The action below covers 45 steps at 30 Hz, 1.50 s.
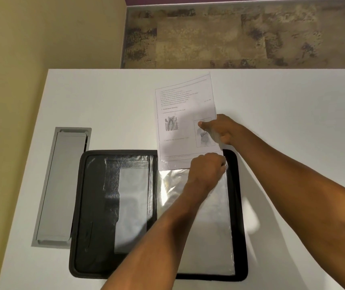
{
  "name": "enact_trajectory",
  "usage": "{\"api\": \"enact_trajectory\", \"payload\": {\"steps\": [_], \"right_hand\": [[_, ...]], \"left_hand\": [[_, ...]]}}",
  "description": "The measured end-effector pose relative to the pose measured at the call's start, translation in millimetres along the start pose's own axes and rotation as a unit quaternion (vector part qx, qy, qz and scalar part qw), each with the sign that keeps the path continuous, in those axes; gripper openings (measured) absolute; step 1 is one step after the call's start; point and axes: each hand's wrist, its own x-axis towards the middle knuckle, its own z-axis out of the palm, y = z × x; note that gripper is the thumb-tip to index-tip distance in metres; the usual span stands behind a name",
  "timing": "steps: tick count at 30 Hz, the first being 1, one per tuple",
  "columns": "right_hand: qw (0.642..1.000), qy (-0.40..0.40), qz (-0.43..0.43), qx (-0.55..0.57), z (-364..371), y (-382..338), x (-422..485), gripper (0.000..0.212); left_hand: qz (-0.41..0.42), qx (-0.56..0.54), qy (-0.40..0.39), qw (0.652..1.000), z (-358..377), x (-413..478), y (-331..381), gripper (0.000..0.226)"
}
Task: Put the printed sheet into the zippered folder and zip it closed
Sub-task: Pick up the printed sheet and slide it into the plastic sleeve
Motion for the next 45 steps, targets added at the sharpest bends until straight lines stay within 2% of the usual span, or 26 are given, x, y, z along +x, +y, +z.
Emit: {"api": "enact_trajectory", "payload": {"steps": [7,13,17,20,26,32,35,38,42,45], "right_hand": [[1.0,0.004,0.02,0.001,5.3,-2.0,-0.3,0.047],[1.0,0.003,0.018,0.013,8.9,-9.2,-3.8,0.043],[1.0,0.013,0.027,0.008,9.7,-8.4,-4.1,0.044],[0.999,0.023,0.04,0.0,11.1,-3.8,-3.8,0.046],[0.997,0.033,0.049,0.044,15.9,5.9,-5.5,0.051],[0.997,0.02,0.056,0.057,16.9,14.5,-11.0,0.054],[0.998,0.011,0.042,0.04,14.4,21.1,-16.9,0.056],[0.997,-0.017,0.052,0.059,9.7,29.0,-20.8,0.053],[0.997,-0.064,0.031,0.003,-2.1,30.6,-24.3,0.046],[0.997,-0.069,0.039,0.022,-9.9,23.4,-22.1,0.033]], "left_hand": [[0.008,0.047,0.016,0.999,6.6,-3.2,5.3,0.02],[0.035,0.087,0.033,0.995,7.5,0.0,7.7,0.02],[0.048,0.06,0.033,0.997,8.2,2.8,5.7,0.021],[0.068,0.03,0.003,0.997,5.7,4.9,-0.1,0.02],[0.103,-0.001,-0.026,0.994,3.6,7.2,-13.3,0.011],[0.028,-0.073,0.012,0.997,6.3,16.2,-21.1,0.013],[0.019,-0.101,0.022,0.995,6.0,21.8,-23.0,0.013],[0.039,-0.131,0.009,0.991,5.8,24.0,-29.6,0.01],[0.07,-0.152,-0.014,0.986,4.4,23.3,-35.4,0.013],[0.064,-0.169,-0.032,0.983,2.7,25.8,-38.9,0.016]]}}
